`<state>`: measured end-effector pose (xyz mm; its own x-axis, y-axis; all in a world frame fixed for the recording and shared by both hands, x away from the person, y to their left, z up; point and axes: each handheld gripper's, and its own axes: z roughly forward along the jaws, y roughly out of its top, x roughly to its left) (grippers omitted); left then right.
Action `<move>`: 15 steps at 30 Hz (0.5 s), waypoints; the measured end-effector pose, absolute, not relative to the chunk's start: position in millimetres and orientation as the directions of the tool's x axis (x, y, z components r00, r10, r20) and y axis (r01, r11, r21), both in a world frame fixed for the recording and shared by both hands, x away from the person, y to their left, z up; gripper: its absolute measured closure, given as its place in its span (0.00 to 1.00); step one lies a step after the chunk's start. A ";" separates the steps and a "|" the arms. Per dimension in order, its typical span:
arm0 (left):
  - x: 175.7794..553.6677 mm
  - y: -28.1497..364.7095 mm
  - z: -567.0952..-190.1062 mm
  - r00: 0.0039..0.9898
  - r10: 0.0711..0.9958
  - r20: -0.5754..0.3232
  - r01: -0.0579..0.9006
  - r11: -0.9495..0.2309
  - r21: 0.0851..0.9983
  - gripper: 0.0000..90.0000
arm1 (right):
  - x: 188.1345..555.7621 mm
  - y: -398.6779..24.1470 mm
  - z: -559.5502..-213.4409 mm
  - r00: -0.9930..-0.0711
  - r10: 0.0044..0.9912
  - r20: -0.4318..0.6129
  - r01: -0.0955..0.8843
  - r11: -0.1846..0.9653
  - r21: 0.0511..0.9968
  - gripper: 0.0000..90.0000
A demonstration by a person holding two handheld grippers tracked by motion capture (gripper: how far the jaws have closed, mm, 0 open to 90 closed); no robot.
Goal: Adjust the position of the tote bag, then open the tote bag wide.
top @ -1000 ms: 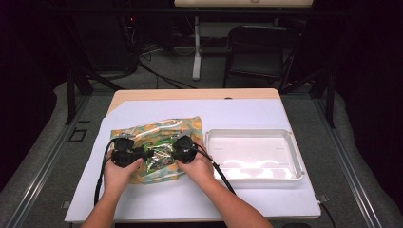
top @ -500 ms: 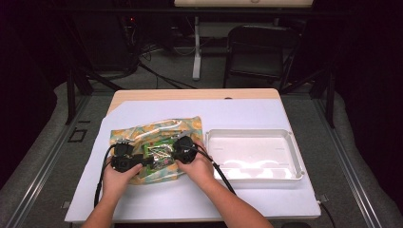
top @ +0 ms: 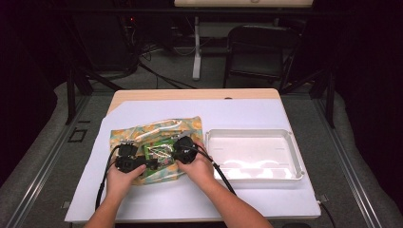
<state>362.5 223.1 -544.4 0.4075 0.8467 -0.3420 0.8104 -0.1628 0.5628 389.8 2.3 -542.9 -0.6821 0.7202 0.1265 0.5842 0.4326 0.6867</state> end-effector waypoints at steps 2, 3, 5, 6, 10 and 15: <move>362.6 222.7 -544.9 0.405 0.849 -0.341 0.813 -0.163 0.560 0.45 | 389.9 2.3 -543.1 -0.682 0.720 0.129 0.584 0.431 0.688 0.90; 362.6 222.7 -544.9 0.405 0.849 -0.341 0.813 -0.163 0.560 0.45 | 389.9 2.3 -543.1 -0.682 0.720 0.129 0.584 0.431 0.688 0.90; 362.7 222.5 -545.3 0.405 0.849 -0.339 0.813 -0.166 0.558 0.45 | 390.0 2.6 -543.2 -0.681 0.722 0.126 0.583 0.430 0.689 0.90; 362.8 222.4 -545.5 0.405 0.849 -0.340 0.814 -0.166 0.556 0.44 | 390.0 2.7 -543.2 -0.682 0.720 0.128 0.583 0.430 0.690 0.90; 363.6 222.0 -547.0 0.399 0.850 -0.345 0.816 -0.156 0.557 0.43 | 390.0 2.5 -543.5 -0.682 0.720 0.130 0.583 0.427 0.691 0.90; 364.7 221.1 -549.2 0.395 0.848 -0.354 0.816 -0.147 0.560 0.41 | 390.0 1.8 -542.9 -0.687 0.716 0.122 0.580 0.440 0.686 0.90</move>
<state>364.7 221.1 -549.2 0.3952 0.8478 -0.3536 0.8155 -0.1467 0.5598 390.0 1.8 -542.9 -0.6874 0.7160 0.1217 0.5796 0.4398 0.6861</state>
